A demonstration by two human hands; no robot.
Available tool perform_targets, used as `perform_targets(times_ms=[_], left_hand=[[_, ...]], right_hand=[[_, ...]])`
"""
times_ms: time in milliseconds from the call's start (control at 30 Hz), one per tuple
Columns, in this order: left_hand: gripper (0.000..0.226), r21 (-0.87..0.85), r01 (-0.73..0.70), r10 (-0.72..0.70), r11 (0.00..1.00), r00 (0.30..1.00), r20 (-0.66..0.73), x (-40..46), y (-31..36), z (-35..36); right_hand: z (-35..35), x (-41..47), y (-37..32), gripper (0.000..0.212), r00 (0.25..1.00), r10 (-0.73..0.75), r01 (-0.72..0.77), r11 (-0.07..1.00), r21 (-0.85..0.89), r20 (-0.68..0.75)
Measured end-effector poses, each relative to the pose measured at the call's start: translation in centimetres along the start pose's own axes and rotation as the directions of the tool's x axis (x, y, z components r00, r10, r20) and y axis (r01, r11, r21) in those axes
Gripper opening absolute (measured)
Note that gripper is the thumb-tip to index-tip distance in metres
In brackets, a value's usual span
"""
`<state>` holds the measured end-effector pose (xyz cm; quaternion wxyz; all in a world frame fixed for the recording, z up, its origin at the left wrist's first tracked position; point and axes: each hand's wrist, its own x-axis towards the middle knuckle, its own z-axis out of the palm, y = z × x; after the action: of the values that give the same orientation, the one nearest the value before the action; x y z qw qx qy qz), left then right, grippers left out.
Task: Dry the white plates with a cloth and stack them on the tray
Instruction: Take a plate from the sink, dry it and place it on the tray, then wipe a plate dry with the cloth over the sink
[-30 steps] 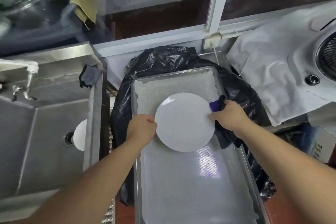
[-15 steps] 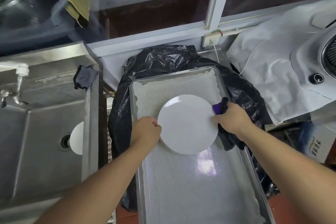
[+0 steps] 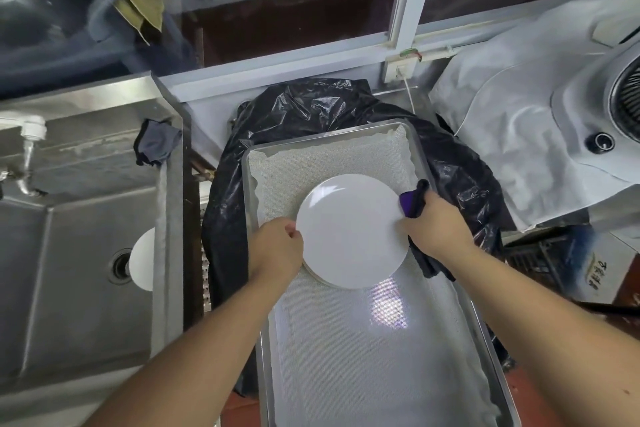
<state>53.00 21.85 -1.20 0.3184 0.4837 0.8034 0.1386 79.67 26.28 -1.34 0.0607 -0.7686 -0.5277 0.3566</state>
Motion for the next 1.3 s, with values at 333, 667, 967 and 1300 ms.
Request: perform_targets(times_ms=[333,667,967,1300], left_hand=[[0.02,0.138,0.0,-0.012,0.99,0.996,0.088,-1.4,-0.7,-1.6],[0.039,0.48,-0.174,0.148,0.86,0.985,0.092,-9.8,-2.6,-6.5],[0.056,0.456,-0.151,0.163,0.877,0.986,0.014,-17.4,-8.1,-10.2],[0.063,0.466,-0.03,0.085,0.884,0.992,-0.097,-27.2,-25.0,-17.5]], right_hand=[[-2.1,0.1,1.5,0.029,0.997,-0.07,0.071,0.996,-0.047,0.024],[-5.5,-5.3,-1.6,0.04,0.937,-0.346,0.339,0.858,-0.385,0.055],[-1.1,-15.7,-8.5,0.044,0.792,-0.532,0.598,0.572,-0.562,0.3],[13.1,-30.9,-17.1,0.052,0.614,-0.638,0.736,0.252,-0.628,0.464]])
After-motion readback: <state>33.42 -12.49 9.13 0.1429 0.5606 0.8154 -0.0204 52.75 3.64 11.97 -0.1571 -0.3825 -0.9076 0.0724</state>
